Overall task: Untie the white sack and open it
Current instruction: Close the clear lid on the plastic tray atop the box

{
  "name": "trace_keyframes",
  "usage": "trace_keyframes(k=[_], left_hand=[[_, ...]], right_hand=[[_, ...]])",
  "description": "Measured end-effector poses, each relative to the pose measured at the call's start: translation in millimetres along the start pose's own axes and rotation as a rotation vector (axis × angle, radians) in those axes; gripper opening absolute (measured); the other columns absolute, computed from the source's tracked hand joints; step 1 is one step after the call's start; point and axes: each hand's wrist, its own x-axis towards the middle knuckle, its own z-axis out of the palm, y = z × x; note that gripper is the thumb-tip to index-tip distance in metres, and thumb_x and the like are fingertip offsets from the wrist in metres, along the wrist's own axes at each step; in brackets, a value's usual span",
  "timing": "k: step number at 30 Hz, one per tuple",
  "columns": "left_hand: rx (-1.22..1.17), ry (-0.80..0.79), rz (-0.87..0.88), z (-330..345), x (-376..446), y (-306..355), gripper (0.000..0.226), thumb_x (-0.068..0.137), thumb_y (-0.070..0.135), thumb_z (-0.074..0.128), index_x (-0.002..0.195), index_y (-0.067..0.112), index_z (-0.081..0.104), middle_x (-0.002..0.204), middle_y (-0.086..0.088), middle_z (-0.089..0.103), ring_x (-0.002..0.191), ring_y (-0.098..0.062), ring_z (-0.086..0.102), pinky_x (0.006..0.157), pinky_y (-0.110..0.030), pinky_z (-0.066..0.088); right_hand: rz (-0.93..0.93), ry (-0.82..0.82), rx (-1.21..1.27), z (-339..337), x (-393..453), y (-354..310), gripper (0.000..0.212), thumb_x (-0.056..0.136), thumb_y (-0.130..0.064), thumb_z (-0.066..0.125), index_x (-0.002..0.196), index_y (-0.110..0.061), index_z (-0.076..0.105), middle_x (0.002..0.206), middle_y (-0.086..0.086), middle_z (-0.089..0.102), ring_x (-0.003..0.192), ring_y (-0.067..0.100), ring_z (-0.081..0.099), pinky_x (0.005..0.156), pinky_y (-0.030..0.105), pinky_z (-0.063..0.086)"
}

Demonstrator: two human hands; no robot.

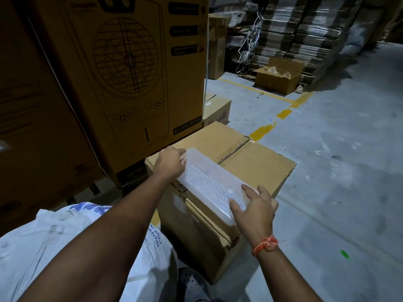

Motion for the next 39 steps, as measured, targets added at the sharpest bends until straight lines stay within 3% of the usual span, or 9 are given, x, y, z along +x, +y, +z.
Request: trace_keyframes(k=[4,8,19,24,27,31,35,37,39], left_hand=[[-0.056,0.028,-0.026,2.5,1.9,0.1,0.046,0.104,0.031,0.059,0.150,0.024,0.057,0.147,-0.010,0.063,0.136,-0.032,0.056,0.103,-0.044,0.054],[-0.121,0.045,-0.051,3.6,3.2,-1.6,0.045,0.103,0.031,0.061,0.148,0.025,0.059,0.144,-0.008,0.066,0.133,-0.031,0.060,0.100,-0.041,0.055],[-0.343,-0.026,-0.121,8.3,13.1,-10.3,0.045,0.102,0.027,0.065,0.147,0.026,0.061,0.151,-0.007,0.061,0.137,-0.031,0.058,0.106,-0.044,0.052],[-0.566,-0.071,-0.252,6.6,18.7,-11.6,0.039,0.101,0.020,0.068,0.139,0.025,0.066,0.143,-0.010,0.064,0.122,-0.032,0.065,0.093,-0.046,0.061],[-0.508,-0.091,-0.276,4.5,26.8,-9.7,0.034,0.102,0.027,0.066,0.135,0.019,0.068,0.138,-0.011,0.066,0.114,-0.029,0.064,0.097,-0.045,0.058],[-0.385,-0.167,-0.208,-3.5,43.6,6.0,0.044,0.105,0.037,0.058,0.141,0.013,0.065,0.144,-0.015,0.062,0.131,-0.036,0.059,0.108,-0.046,0.052],[-0.325,-0.228,-0.238,-3.3,63.7,24.4,0.049,0.106,0.041,0.056,0.139,0.006,0.066,0.139,-0.019,0.065,0.128,-0.038,0.061,0.109,-0.047,0.052],[-0.292,-0.245,-0.295,1.9,72.3,27.7,0.054,0.104,0.045,0.057,0.136,0.002,0.066,0.137,-0.021,0.065,0.125,-0.039,0.063,0.107,-0.048,0.054],[-0.297,-0.261,-0.350,5.5,78.4,30.0,0.056,0.103,0.046,0.058,0.135,0.000,0.063,0.138,-0.022,0.063,0.124,-0.039,0.063,0.107,-0.049,0.054]], right_hand=[[-0.101,-0.165,-0.061,-3.8,8.2,9.6,0.094,0.073,-0.067,0.077,0.153,-0.032,0.043,0.165,0.002,0.026,0.150,0.028,0.016,0.116,0.053,0.035],[-0.202,-0.277,-0.119,-10.0,15.9,18.2,0.120,0.057,-0.073,0.083,0.158,-0.034,0.030,0.163,0.001,0.025,0.148,0.027,0.020,0.114,0.048,0.040],[-0.248,-0.279,-0.199,-6.3,33.6,22.6,0.116,0.056,-0.077,0.075,0.156,-0.036,0.032,0.155,-0.001,0.034,0.139,0.024,0.034,0.107,0.049,0.049],[-0.241,-0.292,-0.175,-8.2,34.4,21.7,0.117,0.054,-0.079,0.074,0.155,-0.036,0.034,0.154,-0.002,0.035,0.139,0.024,0.036,0.108,0.048,0.049],[-0.239,-0.291,-0.157,-8.8,34.0,23.6,0.120,0.051,-0.081,0.070,0.156,-0.037,0.031,0.155,-0.004,0.034,0.140,0.023,0.034,0.108,0.047,0.049],[-0.253,-0.285,-0.169,-6.1,31.0,23.5,0.117,0.057,-0.077,0.074,0.157,-0.040,0.025,0.159,-0.004,0.027,0.144,0.022,0.026,0.114,0.046,0.044],[-0.235,-0.330,-0.210,-7.6,31.5,21.7,0.118,0.057,-0.079,0.074,0.156,-0.042,0.022,0.159,-0.009,0.022,0.147,0.020,0.021,0.116,0.048,0.042],[-0.196,-0.343,-0.054,-8.7,35.6,23.0,0.111,0.058,-0.080,0.074,0.153,-0.040,0.032,0.150,-0.011,0.031,0.140,0.018,0.030,0.108,0.046,0.049],[-0.018,-0.248,0.333,-4.7,43.5,24.0,0.078,0.075,-0.065,0.076,0.142,-0.034,0.051,0.139,-0.006,0.048,0.125,0.017,0.050,0.097,0.041,0.055]])
